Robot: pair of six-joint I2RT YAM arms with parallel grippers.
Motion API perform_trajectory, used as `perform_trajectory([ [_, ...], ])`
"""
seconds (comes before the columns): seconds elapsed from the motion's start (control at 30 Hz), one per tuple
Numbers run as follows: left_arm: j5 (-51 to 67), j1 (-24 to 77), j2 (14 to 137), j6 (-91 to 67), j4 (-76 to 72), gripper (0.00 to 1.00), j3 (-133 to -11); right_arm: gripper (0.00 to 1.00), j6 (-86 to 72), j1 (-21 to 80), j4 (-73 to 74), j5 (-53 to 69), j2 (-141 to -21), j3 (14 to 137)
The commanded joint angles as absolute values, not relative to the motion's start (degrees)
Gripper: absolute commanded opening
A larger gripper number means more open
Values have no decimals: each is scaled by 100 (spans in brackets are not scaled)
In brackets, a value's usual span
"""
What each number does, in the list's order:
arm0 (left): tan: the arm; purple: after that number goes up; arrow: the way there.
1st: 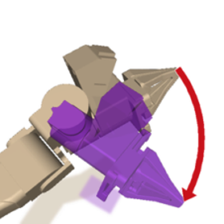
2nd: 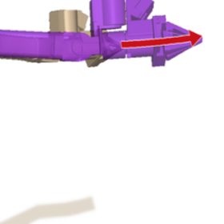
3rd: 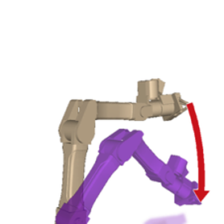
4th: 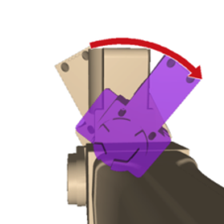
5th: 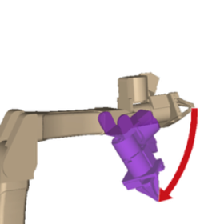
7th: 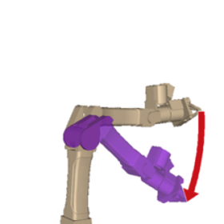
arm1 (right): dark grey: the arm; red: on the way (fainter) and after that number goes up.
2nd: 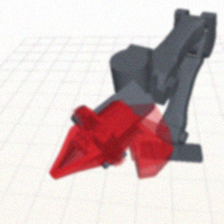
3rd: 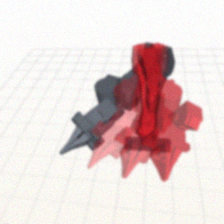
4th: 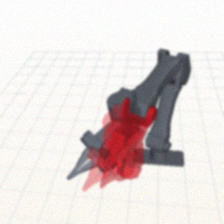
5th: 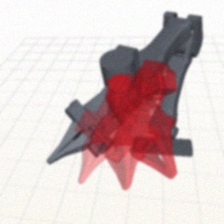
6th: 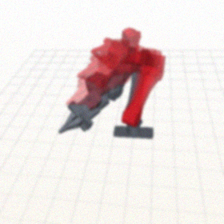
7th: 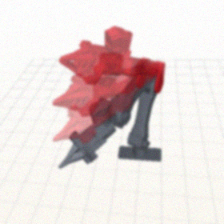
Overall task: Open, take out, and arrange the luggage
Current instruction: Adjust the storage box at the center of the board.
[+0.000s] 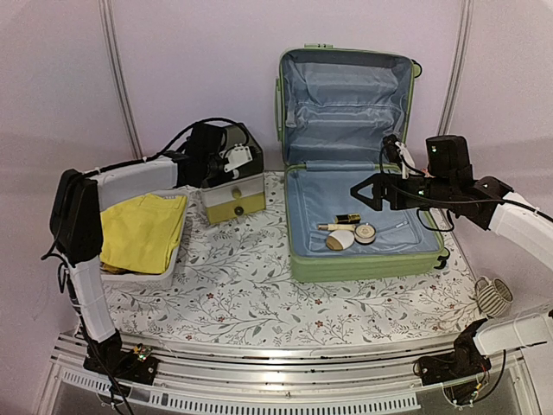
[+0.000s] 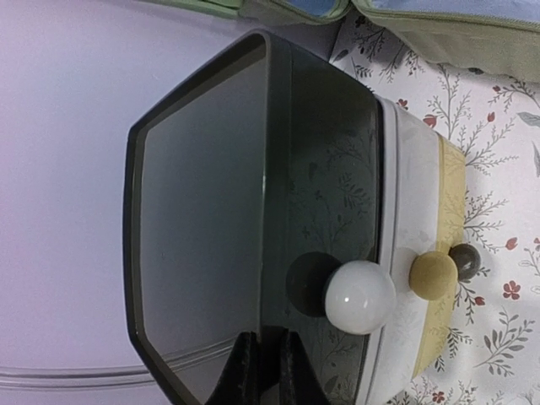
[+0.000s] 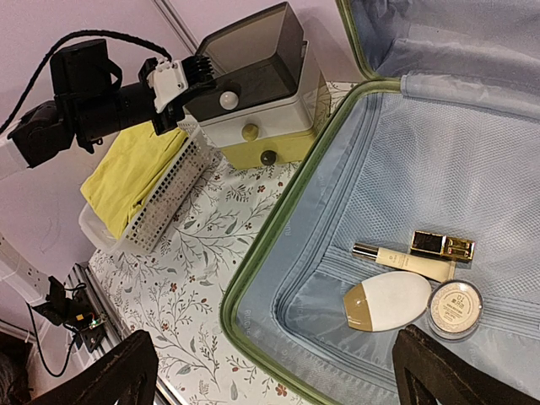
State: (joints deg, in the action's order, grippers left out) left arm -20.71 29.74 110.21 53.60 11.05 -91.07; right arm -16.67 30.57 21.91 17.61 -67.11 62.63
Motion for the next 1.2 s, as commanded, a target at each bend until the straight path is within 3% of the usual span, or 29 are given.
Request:
perform_trajectory([
  [0.0,-1920,2979,10724,5351,1089,0,-9123,99,-1670,3026,2180,1797,-6671,6407],
  [0.1,-1881,2973,10723,5344,1121,3,-9130,99,-1663,3030,2171,1793,-6687,6407],
  [0.27,-1789,2971,10788,5179,1389,46,-9350,99,-1683,3023,2145,1827,-6716,6398],
  [0.33,-1690,2975,10767,5132,1467,58,-9380,99,-1687,3024,2140,1828,-6715,6397],
  [0.47,-1483,2979,10641,5016,1571,71,-9399,99,-1687,3023,2143,1837,-6723,6414],
  [0.67,-1477,2977,10554,5040,1840,74,-9528,99,-1681,3024,2114,1887,-6759,6434],
  [0.87,-1937,2949,10798,5128,2246,68,-9816,99,-1696,3026,2109,1915,-6772,6460],
  [1.17,-1615,2793,10934,4843,2891,66,-10029,99,-1696,3025,2094,1944,-6834,6460],
])
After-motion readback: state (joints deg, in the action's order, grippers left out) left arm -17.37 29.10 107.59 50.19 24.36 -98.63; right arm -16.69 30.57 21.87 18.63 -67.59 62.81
